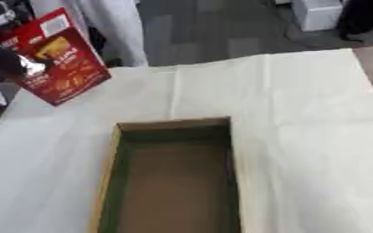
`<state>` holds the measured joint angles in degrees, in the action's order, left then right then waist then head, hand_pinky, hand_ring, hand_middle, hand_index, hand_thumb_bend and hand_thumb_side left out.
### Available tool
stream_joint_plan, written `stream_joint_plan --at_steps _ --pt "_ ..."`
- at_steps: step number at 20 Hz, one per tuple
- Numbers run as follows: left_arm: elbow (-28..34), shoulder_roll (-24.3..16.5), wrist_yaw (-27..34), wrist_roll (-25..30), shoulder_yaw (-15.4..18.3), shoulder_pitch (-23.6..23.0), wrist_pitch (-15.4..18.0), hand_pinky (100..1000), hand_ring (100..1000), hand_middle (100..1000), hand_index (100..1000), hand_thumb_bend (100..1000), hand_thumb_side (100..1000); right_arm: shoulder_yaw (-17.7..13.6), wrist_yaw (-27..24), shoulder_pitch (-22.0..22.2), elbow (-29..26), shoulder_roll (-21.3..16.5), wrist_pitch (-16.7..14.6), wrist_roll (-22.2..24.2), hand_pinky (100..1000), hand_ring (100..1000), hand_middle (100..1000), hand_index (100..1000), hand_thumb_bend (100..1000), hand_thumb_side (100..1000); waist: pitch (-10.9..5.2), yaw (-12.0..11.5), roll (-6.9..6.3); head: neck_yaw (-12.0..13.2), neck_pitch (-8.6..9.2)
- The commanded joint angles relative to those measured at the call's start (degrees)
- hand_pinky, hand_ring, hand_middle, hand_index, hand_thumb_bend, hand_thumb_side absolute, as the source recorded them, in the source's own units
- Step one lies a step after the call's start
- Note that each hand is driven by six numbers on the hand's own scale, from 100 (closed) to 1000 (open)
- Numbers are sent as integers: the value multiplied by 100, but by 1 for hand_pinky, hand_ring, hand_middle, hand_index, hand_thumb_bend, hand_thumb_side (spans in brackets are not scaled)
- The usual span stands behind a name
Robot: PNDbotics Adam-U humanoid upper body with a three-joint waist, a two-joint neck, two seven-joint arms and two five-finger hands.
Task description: Pick up objects on the table and place them in the box.
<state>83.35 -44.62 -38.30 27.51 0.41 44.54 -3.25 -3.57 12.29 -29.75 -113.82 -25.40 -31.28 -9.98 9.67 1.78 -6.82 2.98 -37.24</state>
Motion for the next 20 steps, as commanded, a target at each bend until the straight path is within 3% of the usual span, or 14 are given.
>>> stream_joint_plan --at_steps 1,7,14,20 --pt "181 -359 219 54 192 179 3 153 372 475 542 140 100 -38 -9 -30 -77 -164 26 16 525 724 795 783 100 679 -122 -17 36 -53 -8" --pt "313 -447 988 217 99 286 238 131 354 462 534 139 122 -55 -32 -17 -77 -166 86 38 524 725 795 784 100 677 -142 -9 62 -63 -10" --pt "1035 -318 2428 475 -480 418 578 107 332 441 520 132 161 -57 -62 -29 -77 -137 132 70 524 725 795 784 100 676 -174 71 112 -46 -7" --pt "1421 -140 3194 773 -831 587 520 100 323 432 514 125 189 -56 -79 -35 -77 -114 162 88 524 725 795 784 100 676 -227 133 114 -64 0"
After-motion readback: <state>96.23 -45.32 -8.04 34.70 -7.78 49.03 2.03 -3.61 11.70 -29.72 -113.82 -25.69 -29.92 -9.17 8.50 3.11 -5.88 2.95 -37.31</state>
